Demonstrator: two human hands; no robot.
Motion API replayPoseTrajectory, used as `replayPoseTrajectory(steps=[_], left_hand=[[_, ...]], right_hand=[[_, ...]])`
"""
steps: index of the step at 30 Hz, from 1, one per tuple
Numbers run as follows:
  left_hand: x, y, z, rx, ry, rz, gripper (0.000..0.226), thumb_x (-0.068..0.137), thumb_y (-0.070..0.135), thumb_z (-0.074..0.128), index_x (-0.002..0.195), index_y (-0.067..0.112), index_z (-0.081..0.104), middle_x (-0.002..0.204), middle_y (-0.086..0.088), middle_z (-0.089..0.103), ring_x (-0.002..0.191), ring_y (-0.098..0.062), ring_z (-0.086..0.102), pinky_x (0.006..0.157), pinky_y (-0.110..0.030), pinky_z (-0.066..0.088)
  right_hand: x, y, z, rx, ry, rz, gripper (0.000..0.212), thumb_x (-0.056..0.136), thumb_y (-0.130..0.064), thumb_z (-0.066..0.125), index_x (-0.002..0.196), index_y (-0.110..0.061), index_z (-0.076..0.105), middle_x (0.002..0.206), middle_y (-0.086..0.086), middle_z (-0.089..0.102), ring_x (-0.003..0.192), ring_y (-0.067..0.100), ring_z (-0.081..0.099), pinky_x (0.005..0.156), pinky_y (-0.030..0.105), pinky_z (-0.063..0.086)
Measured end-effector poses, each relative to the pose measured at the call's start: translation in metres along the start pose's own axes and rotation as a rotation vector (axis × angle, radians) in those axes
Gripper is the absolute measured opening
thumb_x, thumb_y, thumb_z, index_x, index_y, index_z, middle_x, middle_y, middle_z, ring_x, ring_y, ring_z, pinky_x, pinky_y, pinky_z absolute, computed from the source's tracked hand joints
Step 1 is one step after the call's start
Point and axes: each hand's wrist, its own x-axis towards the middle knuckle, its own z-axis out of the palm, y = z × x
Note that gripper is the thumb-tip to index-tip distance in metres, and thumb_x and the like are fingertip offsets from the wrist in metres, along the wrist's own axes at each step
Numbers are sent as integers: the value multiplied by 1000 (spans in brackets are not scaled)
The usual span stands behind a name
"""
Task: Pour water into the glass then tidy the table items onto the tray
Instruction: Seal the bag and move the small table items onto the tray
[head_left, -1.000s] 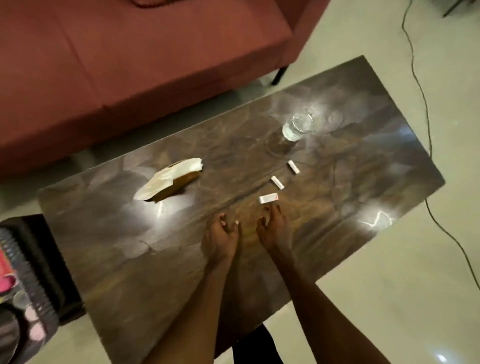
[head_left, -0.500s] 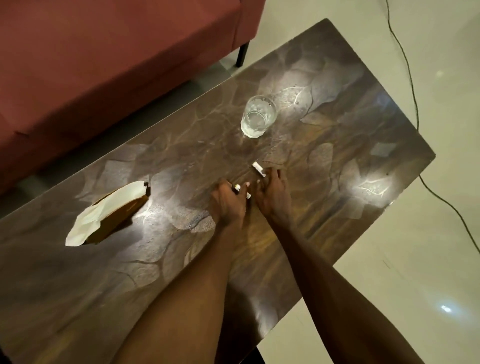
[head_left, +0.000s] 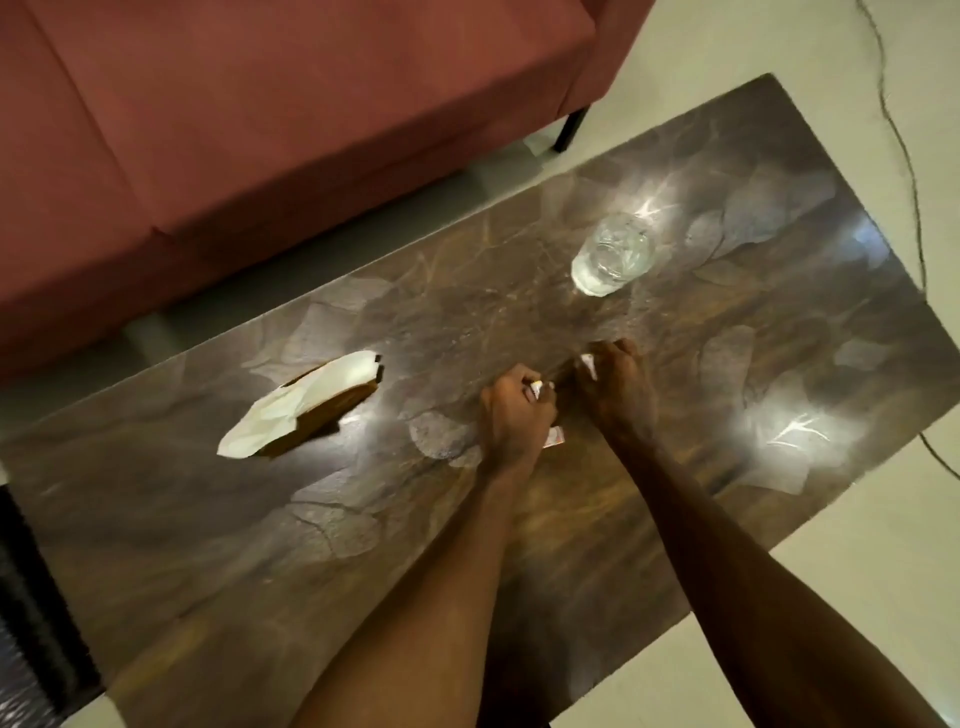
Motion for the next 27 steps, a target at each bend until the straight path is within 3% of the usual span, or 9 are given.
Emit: replayPoseTrajectory(steps=[2,4,5,9,12,15,18,22,27], left_hand=[[-5,-7,-26,-41,78,33,6,76,17,69,81,17,69,69,-1,67,68,-20,64,64,-31,53],[-10,-12,-53,-40,155,47,7,76,18,69,82,18,70,71,1,68,68,-15,62,64,-27,50],[-14,-15,-70,-38,189,44,7,76,19,70,83,19,70,74,2,69,69,-12,61,66,-25,49],[-28,-25,-139,-49,320,44,9,79,23,71,86,19,70,84,1,71,80,-14,62,75,-24,48],[-45,-42,-204,-88,458,91,11,79,21,70,89,16,71,90,-1,72,83,-19,65,77,-30,53],[-65,-65,-271,-107,592,91,12,80,23,69,91,18,71,90,2,70,79,-14,62,72,-31,55],[-87,-98,-341,-126,745,37,11,82,21,66,91,17,70,90,1,69,79,-15,62,72,-31,55],[-119,-145,-426,-129,929,-51,17,84,18,65,96,8,71,93,-9,71,86,-26,66,78,-35,52],[-140,-205,-517,-46,829,-159,14,80,13,64,88,6,73,88,-12,73,86,-28,68,80,-38,52]], right_hand=[[-12,-20,3,73,62,-19,23,86,-21,68,107,-11,68,100,12,64,91,19,61,80,23,46],[-24,-46,6,178,142,-8,20,82,-16,70,102,-11,69,94,11,64,78,-3,54,74,2,37],[-32,-63,8,226,178,-10,21,80,-15,71,101,-12,70,93,9,64,75,-6,52,73,-1,35],[-57,-139,17,374,246,-106,20,79,-21,70,99,-19,69,92,-3,60,72,-4,56,71,12,47],[-77,-213,30,472,195,-242,17,82,-23,68,98,-19,67,92,-5,58,74,2,58,69,22,52],[-99,-291,48,540,108,-344,17,81,-18,68,97,-12,69,93,1,61,75,14,61,71,31,55],[-130,-367,73,559,38,-466,14,81,-10,68,93,-5,70,88,9,64,72,15,60,69,24,51],[-176,-451,107,549,-121,-643,15,80,-10,71,94,-8,71,88,6,63,68,6,55,67,7,41],[-223,-529,148,475,-354,-824,13,73,-18,73,86,-20,68,80,-7,65,71,9,61,69,25,51]])
